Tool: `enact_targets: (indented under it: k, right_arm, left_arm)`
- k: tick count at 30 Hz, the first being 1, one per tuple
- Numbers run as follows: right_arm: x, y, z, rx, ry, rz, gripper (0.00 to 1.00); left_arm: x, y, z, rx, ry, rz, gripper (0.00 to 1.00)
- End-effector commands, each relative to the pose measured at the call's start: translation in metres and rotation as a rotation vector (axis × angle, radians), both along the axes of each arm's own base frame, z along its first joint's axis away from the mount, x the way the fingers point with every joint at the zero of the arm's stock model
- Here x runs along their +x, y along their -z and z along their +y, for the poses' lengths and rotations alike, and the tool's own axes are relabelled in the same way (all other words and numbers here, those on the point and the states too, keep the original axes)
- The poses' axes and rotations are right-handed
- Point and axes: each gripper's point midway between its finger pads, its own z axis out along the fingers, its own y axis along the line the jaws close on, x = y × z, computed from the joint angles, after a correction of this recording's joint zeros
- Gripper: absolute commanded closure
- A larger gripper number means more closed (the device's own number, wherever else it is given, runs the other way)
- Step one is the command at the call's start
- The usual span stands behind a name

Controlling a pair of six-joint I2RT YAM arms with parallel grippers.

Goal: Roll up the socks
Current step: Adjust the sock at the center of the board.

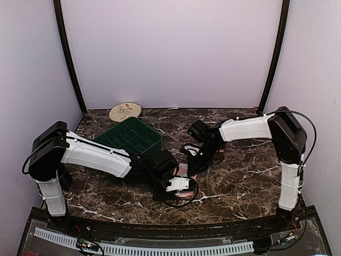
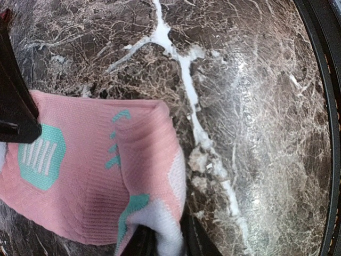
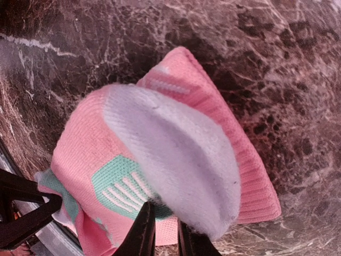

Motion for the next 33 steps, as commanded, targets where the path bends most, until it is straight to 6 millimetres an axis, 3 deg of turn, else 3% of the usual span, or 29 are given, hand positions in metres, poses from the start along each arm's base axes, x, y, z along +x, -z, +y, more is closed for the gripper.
enact_targets:
  k: [1,10,19,33]
  right_arm:
    - [-0.009,0.028,0.002,-0.073,-0.051,0.02,0.85]
    - [-0.01,0.03,0.02,-0.078,-0.1,0.022,0.85]
    - [-0.01,0.034,0.016,-0.114,-0.105,0.013,0.85]
    - [-0.007,0.035,0.015,-0.132,-0.094,0.005,0.85]
  left_arm:
    - [-0.004,0.011,0.009,0.06,-0.007,0.023,0.75]
    - [0.012,0.012,0.009,0.079,-0.04,-0.053,0.74]
    - [0.025,0.004,0.015,0.097,-0.075,-0.144,0.74]
    - [0.003,-0.016,0.027,0.056,-0.035,-0.195,0.75]
